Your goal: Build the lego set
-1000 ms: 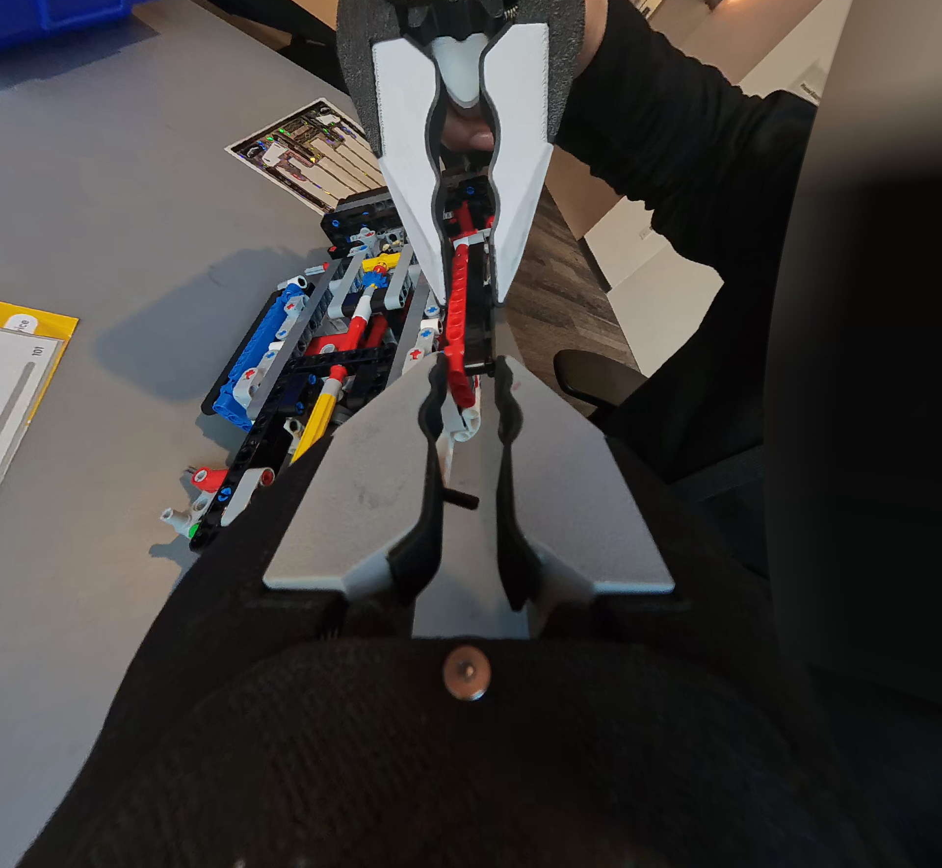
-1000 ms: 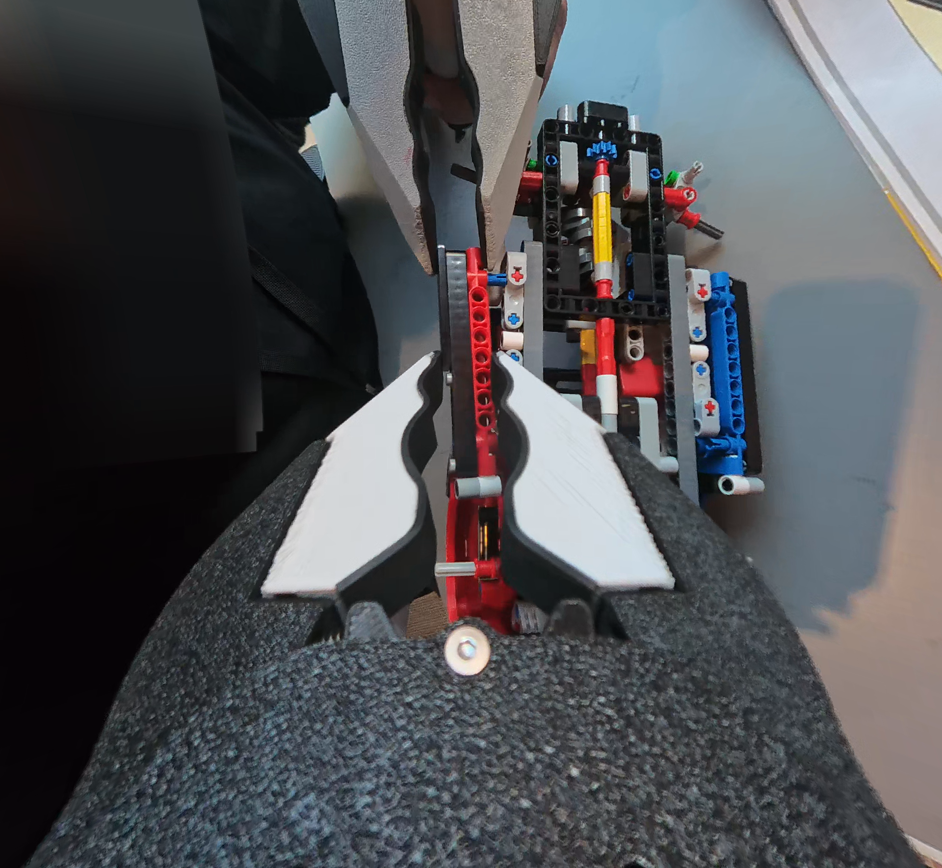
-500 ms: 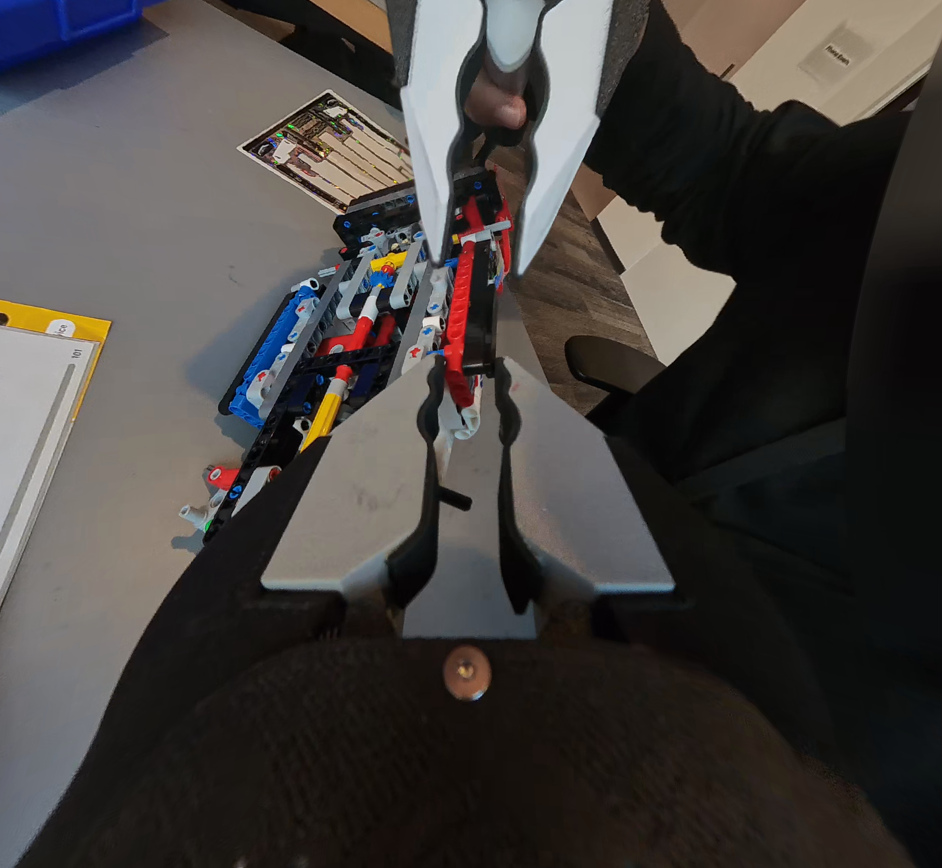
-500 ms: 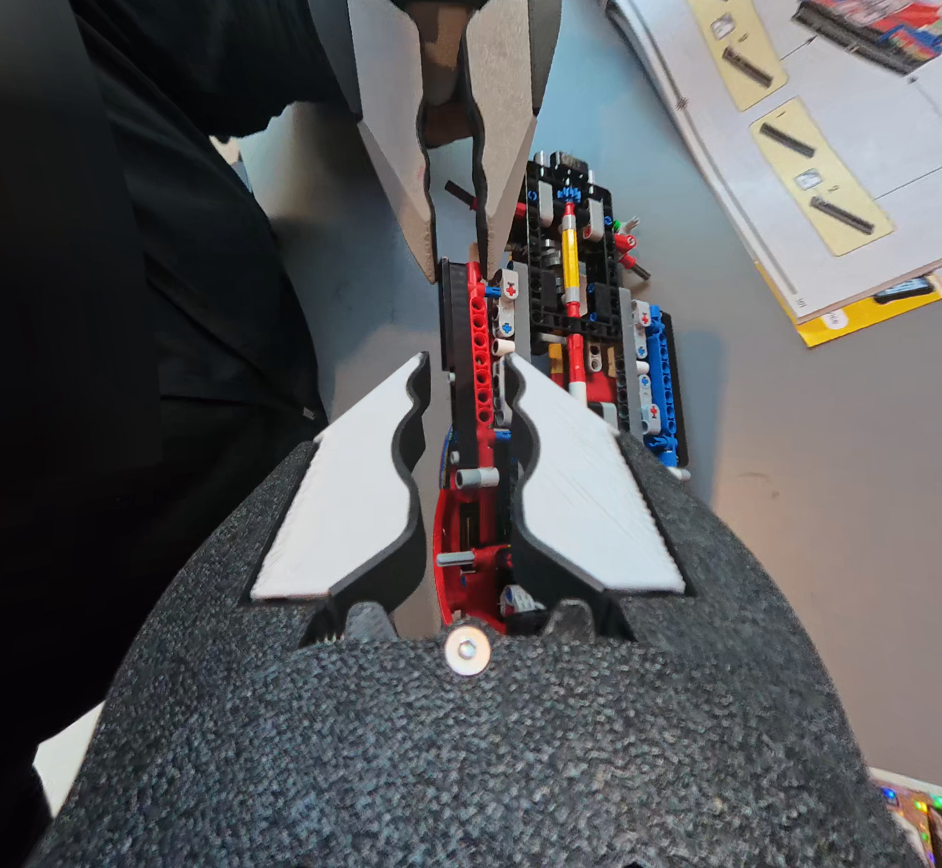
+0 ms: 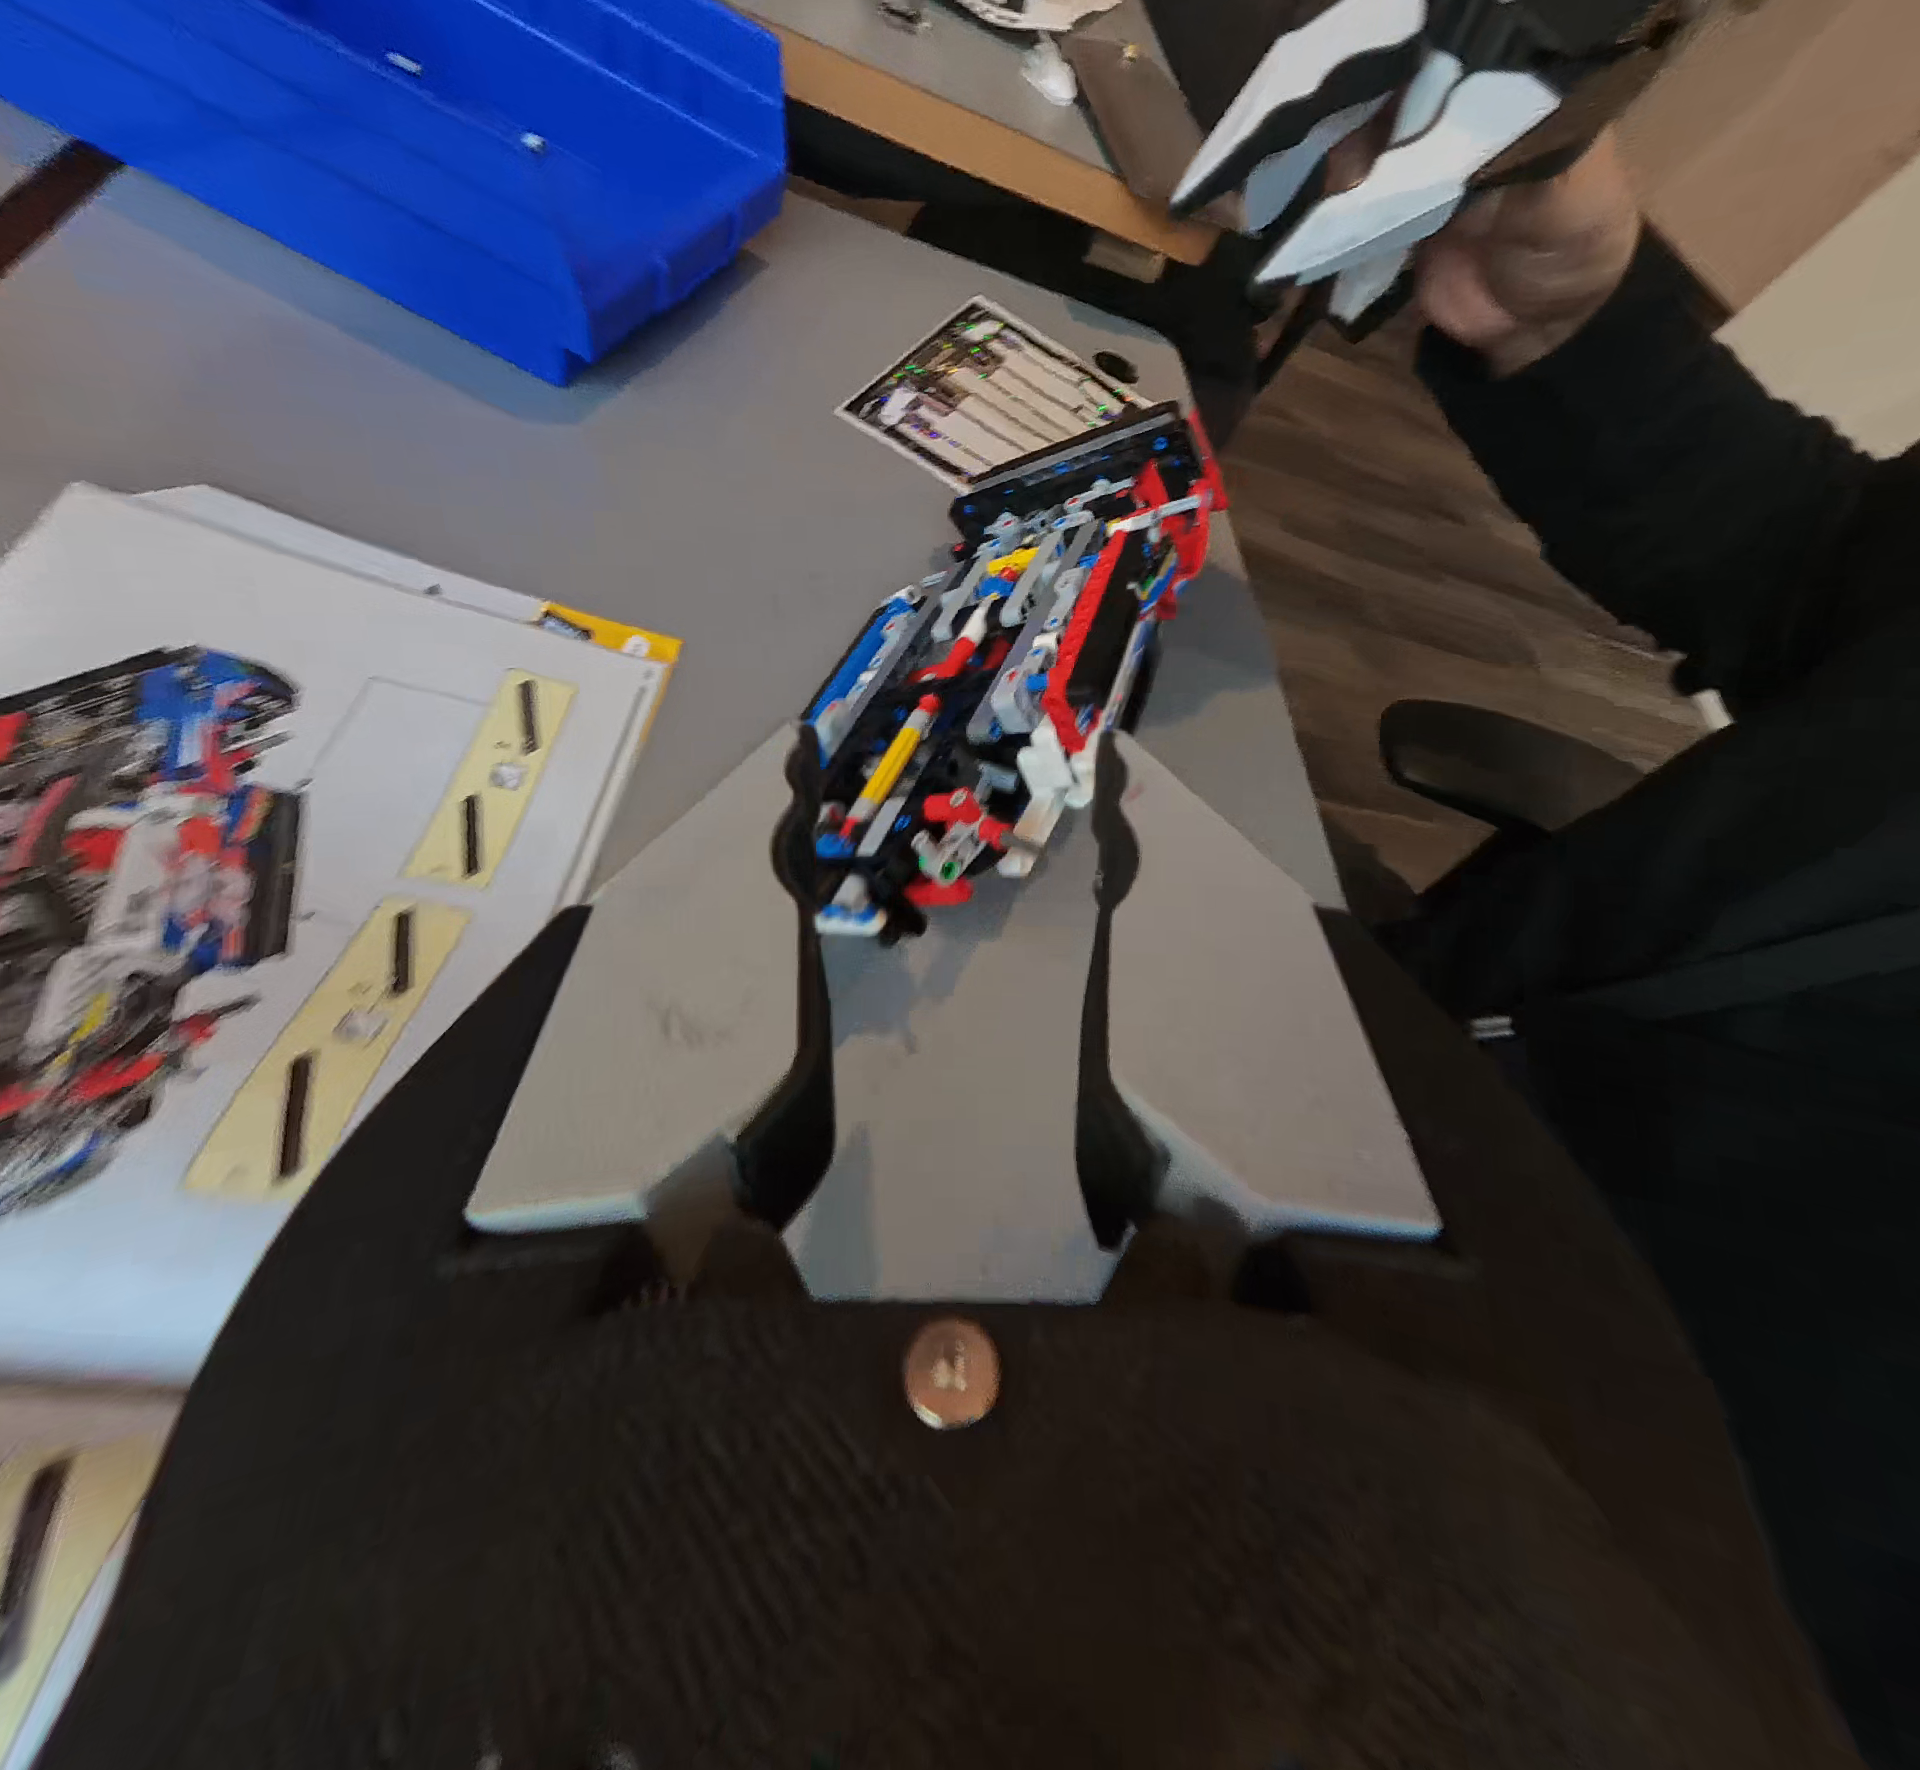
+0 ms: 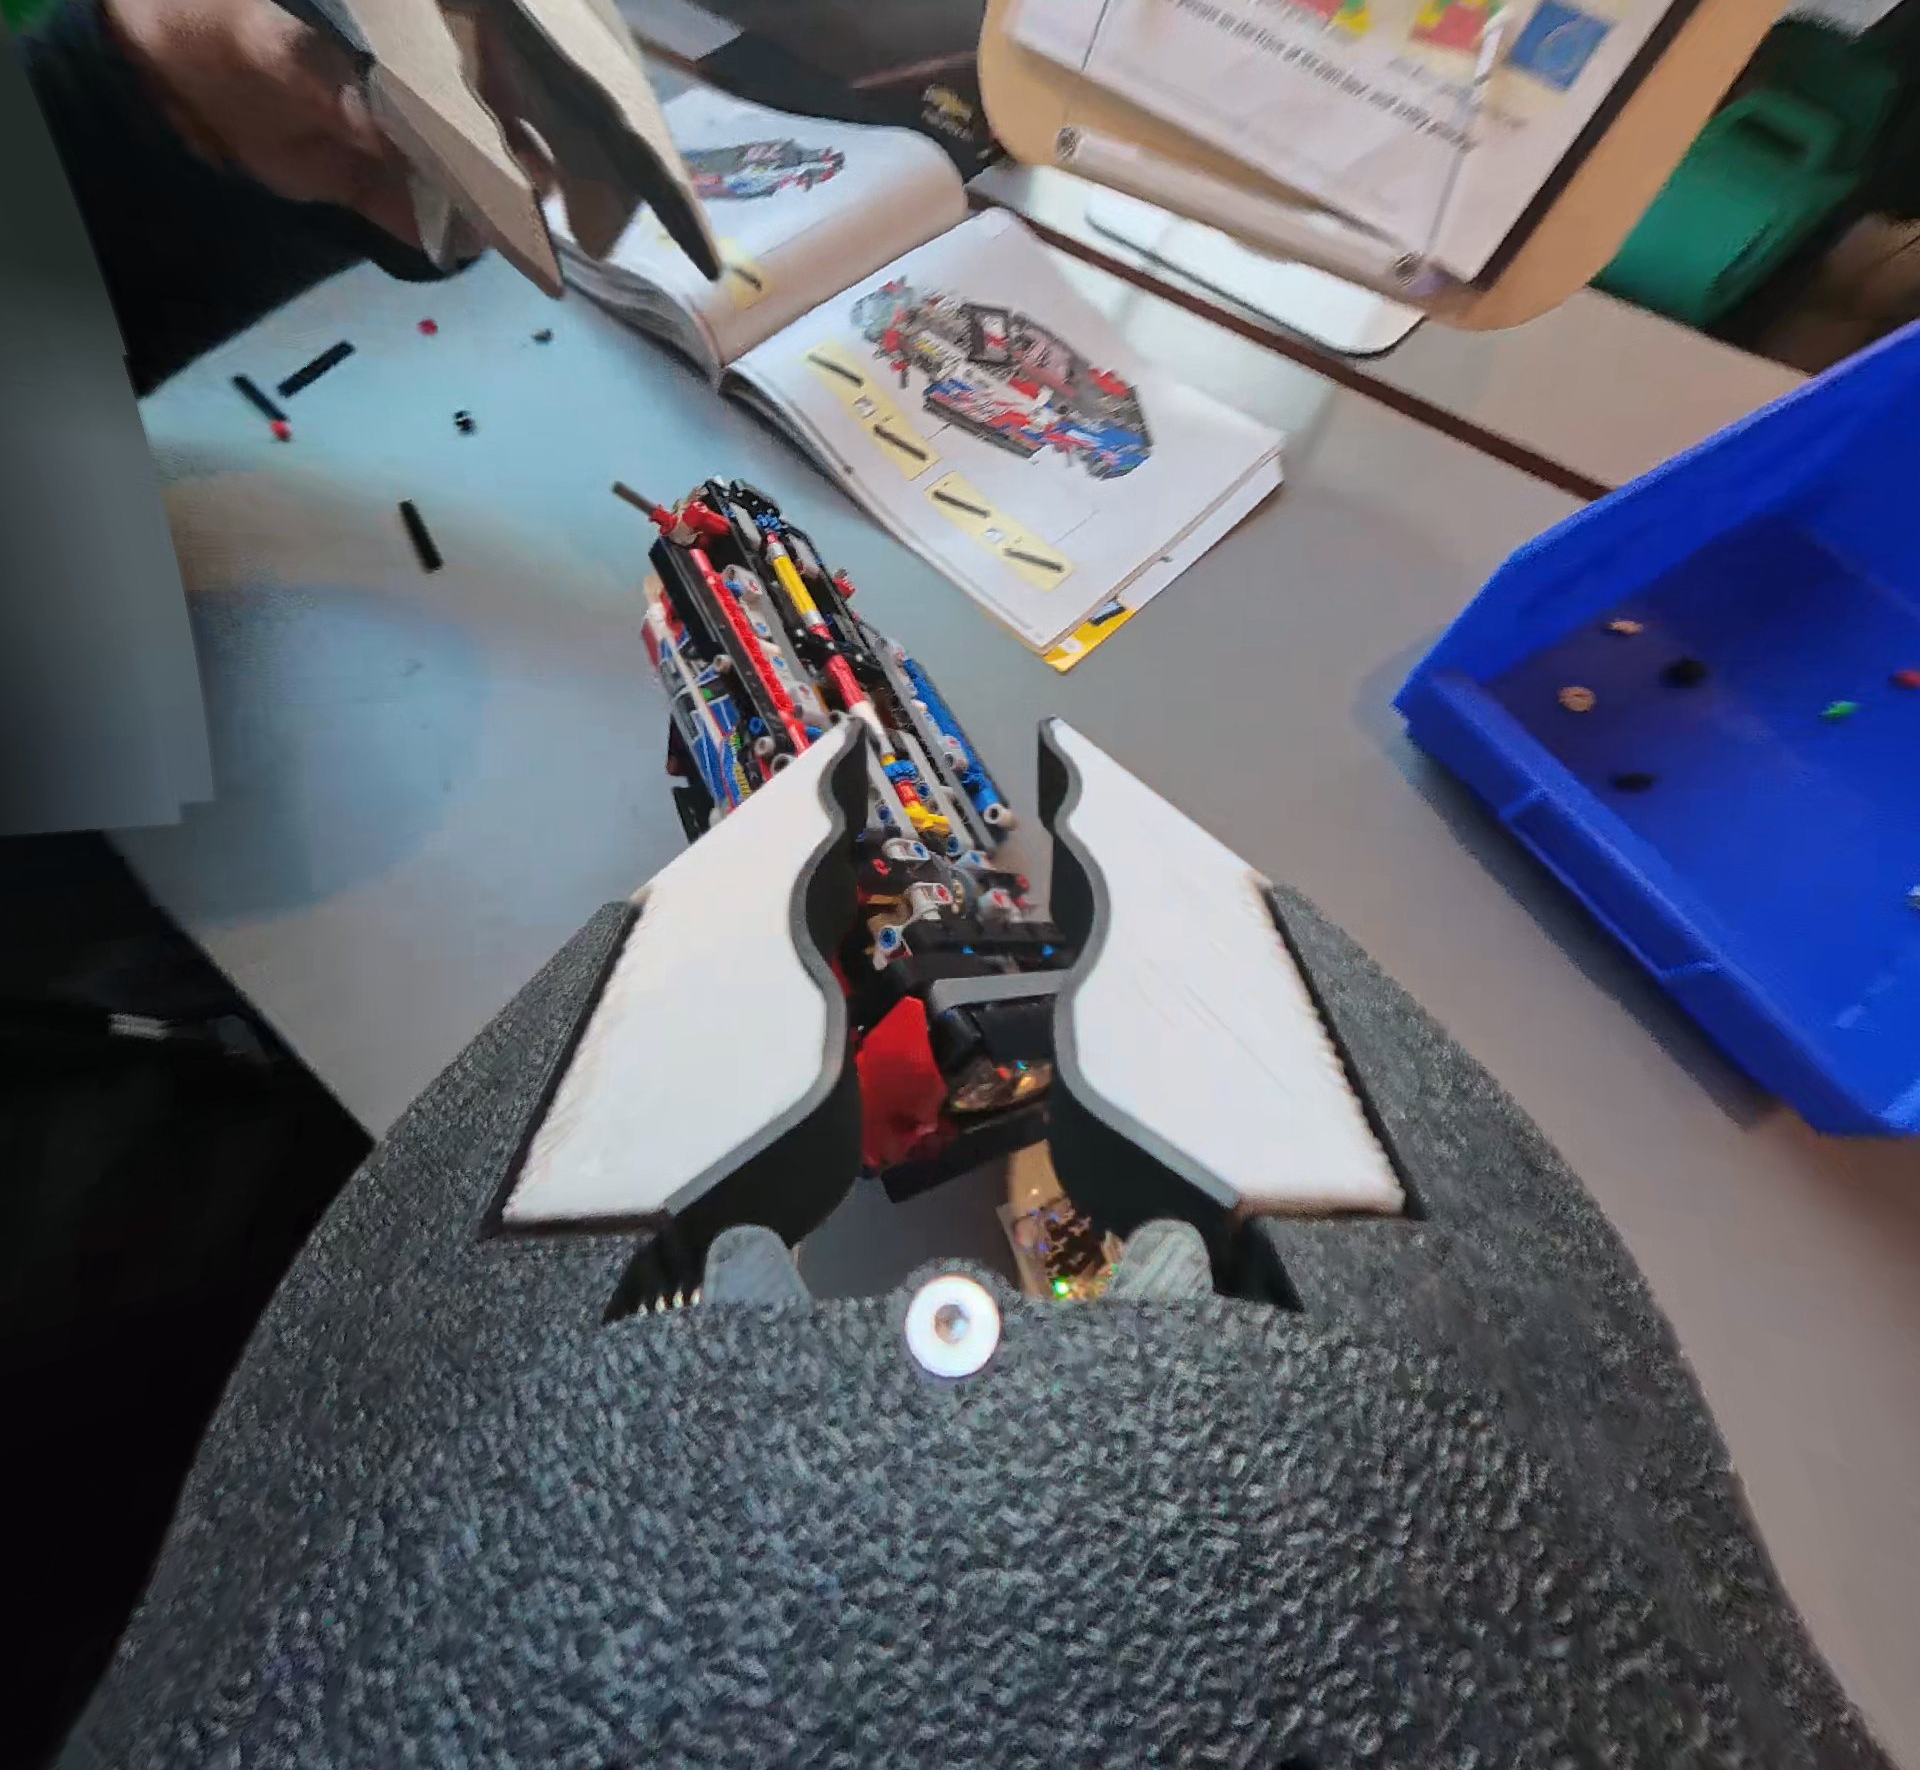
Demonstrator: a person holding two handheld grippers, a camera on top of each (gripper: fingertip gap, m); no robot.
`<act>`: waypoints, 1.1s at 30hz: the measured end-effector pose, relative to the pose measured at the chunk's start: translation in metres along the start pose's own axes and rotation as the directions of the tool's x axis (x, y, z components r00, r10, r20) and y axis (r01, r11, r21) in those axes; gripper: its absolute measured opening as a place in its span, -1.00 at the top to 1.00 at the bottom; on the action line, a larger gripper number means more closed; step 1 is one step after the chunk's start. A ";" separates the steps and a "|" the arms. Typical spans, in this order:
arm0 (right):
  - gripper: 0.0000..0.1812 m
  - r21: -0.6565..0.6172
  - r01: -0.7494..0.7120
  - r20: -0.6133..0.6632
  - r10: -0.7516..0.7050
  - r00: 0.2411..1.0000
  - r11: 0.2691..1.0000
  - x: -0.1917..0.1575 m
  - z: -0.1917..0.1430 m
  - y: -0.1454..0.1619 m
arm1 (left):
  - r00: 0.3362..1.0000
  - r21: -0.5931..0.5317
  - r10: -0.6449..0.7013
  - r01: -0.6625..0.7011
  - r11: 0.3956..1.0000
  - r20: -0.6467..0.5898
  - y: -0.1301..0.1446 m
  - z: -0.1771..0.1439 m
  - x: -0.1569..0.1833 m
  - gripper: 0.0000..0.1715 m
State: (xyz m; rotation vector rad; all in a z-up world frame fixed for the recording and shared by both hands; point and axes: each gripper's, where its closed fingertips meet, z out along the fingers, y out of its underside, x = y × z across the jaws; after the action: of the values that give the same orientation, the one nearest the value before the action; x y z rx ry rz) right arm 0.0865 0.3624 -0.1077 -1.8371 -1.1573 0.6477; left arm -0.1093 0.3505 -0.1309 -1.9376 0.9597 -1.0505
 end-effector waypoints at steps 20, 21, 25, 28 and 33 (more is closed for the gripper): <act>0.71 0.250 -0.004 0.062 -0.012 0.998 0.968 -0.083 -0.013 0.025 | 0.936 -0.535 0.292 -0.147 0.832 0.198 0.216 -0.080 0.029 0.69; 0.71 0.248 -0.001 0.067 -0.017 0.998 0.969 -0.087 -0.012 0.026 | 0.933 -0.549 0.302 -0.153 0.822 0.193 0.221 -0.078 0.026 0.71; 0.72 0.241 0.007 0.107 -0.033 0.994 0.971 -0.102 -0.008 0.026 | 0.928 -0.570 0.315 -0.152 0.808 0.199 0.227 -0.078 0.015 0.79; 0.72 0.221 0.017 0.122 -0.045 0.992 0.975 -0.110 -0.003 0.030 | 0.940 -0.561 0.292 -0.148 0.815 0.176 0.227 -0.078 0.016 0.95; 0.57 0.170 -0.006 0.173 -0.024 0.985 0.985 -0.125 0.007 0.048 | 0.934 -0.517 0.301 -0.164 0.840 0.192 0.219 -0.058 0.020 0.96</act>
State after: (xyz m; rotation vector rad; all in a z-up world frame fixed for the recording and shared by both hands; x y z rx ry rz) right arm 0.0490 0.2428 -0.1545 -1.6557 -1.1839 0.8892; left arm -0.2105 0.2180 -0.2854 -2.2184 1.3649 -0.4007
